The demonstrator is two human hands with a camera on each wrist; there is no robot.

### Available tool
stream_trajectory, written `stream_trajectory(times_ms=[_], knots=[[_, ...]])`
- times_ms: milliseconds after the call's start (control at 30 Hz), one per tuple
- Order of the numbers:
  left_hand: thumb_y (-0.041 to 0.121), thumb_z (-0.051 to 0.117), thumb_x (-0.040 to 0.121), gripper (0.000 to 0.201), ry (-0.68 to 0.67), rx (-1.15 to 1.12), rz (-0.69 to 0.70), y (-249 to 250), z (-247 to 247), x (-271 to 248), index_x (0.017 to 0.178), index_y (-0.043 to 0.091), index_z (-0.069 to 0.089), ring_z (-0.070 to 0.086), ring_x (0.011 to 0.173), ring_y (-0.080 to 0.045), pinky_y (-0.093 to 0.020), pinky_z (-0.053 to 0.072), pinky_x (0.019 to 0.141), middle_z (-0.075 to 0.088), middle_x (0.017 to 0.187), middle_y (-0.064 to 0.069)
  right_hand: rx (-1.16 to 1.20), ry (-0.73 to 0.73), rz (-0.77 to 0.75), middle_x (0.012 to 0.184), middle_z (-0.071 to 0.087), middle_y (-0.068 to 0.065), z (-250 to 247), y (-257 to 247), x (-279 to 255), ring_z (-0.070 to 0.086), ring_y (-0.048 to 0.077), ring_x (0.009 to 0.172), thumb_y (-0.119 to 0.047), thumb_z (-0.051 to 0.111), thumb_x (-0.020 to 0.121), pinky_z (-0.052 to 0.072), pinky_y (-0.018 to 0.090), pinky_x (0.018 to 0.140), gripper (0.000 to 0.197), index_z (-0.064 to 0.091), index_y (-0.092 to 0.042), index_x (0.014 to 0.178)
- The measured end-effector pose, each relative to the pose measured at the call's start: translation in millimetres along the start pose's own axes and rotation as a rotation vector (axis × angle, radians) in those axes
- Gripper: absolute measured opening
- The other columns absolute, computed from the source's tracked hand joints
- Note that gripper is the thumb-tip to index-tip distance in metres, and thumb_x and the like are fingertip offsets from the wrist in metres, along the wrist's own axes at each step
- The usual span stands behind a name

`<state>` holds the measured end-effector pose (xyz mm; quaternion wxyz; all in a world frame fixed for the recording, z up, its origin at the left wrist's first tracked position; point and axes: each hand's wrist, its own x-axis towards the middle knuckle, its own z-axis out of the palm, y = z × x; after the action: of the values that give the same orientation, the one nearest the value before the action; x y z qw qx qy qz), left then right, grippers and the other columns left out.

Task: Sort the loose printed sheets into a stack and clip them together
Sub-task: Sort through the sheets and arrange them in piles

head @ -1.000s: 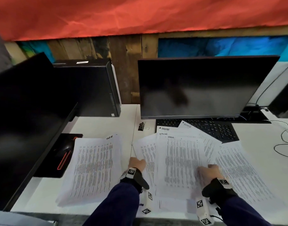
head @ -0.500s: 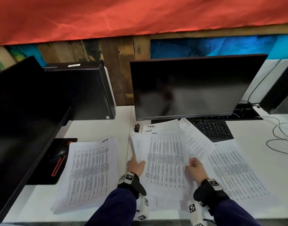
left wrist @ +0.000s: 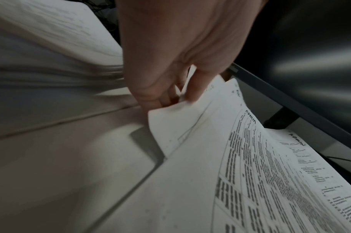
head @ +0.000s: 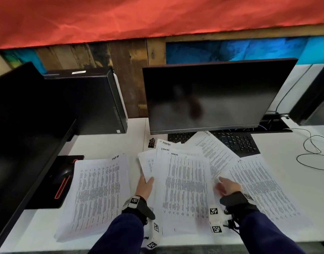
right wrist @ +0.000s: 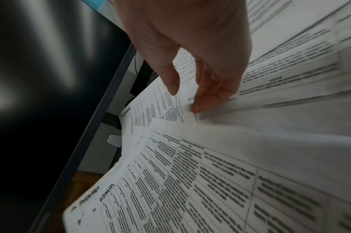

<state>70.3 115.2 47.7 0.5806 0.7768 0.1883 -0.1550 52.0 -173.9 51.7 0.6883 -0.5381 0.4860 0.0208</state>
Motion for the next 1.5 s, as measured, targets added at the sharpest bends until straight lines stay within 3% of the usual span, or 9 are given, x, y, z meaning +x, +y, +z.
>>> stream_trajectory(times_ms=[233,367,567,767,867,933,1033,1200,1500], knots=[[-0.010,0.063,0.078,0.072,-0.080,0.056,0.040,5.0,4.2,-10.7,0.140,0.010,0.032,0.051,0.118,-0.022,-0.029,0.039,0.099,0.053,0.128,-0.007,-0.530,0.024,-0.059,0.077,0.056,-0.003,28.4,0.1,8.2,0.065,0.023,0.097,-0.030,0.055,0.073,0.043,0.020,0.079,0.013,0.047,-0.022,0.065],[-0.001,0.056,0.087,0.071,0.063,0.108,0.046,7.4,-20.7,-14.5,0.148,0.013,0.022,0.044,0.131,-0.027,-0.035,0.033,0.109,0.044,0.141,-0.006,-0.360,0.125,-0.160,0.122,0.063,0.008,16.0,-20.8,-19.1,0.057,0.027,0.119,-0.016,0.047,0.092,0.044,0.028,0.100,0.030,0.060,-0.008,0.118],[0.001,0.054,0.090,0.057,0.019,-0.029,0.072,2.9,-49.6,-7.6,0.142,0.018,0.035,0.050,0.120,-0.023,-0.041,0.036,0.109,0.051,0.136,-0.003,-0.340,0.165,-0.152,0.114,0.058,0.024,-14.1,-10.5,0.7,0.057,0.038,0.102,0.004,0.039,0.089,0.043,0.034,0.081,0.034,0.049,0.006,0.122],[-0.006,0.055,0.088,0.055,-0.103,-0.125,0.016,9.3,-21.3,-9.6,0.138,0.013,0.042,0.053,0.116,-0.022,-0.038,0.039,0.104,0.055,0.132,-0.007,-0.385,-0.162,-0.115,0.071,0.048,0.009,-9.3,-1.7,-11.5,0.045,0.021,0.061,-0.006,0.055,0.079,0.040,0.033,0.064,0.016,0.048,-0.012,0.066],[-0.008,0.051,0.089,0.056,-0.166,-0.107,0.042,15.1,4.1,-14.3,0.139,0.014,0.039,0.052,0.117,-0.023,-0.041,0.039,0.107,0.054,0.128,-0.003,-0.086,-0.362,0.005,0.071,0.064,0.003,-6.1,4.6,-31.5,0.059,0.020,0.062,-0.048,0.048,0.094,0.043,0.027,0.057,0.042,0.066,-0.013,0.081],[-0.006,0.049,0.089,0.054,-0.215,-0.028,0.063,16.3,20.6,-16.2,0.139,0.012,0.039,0.052,0.119,-0.023,-0.043,0.039,0.108,0.055,0.129,-0.004,-0.113,-0.495,-0.069,0.087,0.074,0.007,-5.3,8.3,-38.1,0.070,0.024,0.076,-0.034,0.055,0.094,0.053,0.033,0.067,0.026,0.071,-0.012,0.095],[0.006,0.050,0.086,0.045,-0.145,0.289,0.051,15.2,36.7,-13.3,0.131,0.013,0.044,0.055,0.114,-0.025,-0.037,0.044,0.102,0.055,0.129,-0.007,-0.406,-0.248,-0.215,0.104,0.069,0.018,-9.0,16.7,-29.9,0.066,0.034,0.092,0.007,0.055,0.083,0.055,0.042,0.079,0.031,0.061,0.001,0.112],[0.029,0.056,0.085,0.057,0.070,0.513,-0.225,28.3,40.4,-16.3,0.136,0.010,0.036,0.044,0.124,-0.032,-0.038,0.041,0.103,0.036,0.138,-0.016,-1.004,0.120,-0.154,0.132,0.046,0.021,-10.8,19.4,-24.3,0.046,0.035,0.118,-0.014,0.052,0.087,0.040,0.041,0.101,0.045,0.042,-0.004,0.129],[0.019,0.072,0.080,0.074,-0.071,0.126,-0.321,27.4,38.1,-15.5,0.137,-0.004,0.033,0.047,0.124,-0.033,-0.037,0.041,0.101,0.046,0.137,-0.017,-0.933,-0.127,-0.294,0.124,0.053,0.015,-2.5,33.5,-24.9,0.058,0.031,0.105,-0.008,0.055,0.082,0.053,0.039,0.087,0.041,0.048,-0.004,0.122]])
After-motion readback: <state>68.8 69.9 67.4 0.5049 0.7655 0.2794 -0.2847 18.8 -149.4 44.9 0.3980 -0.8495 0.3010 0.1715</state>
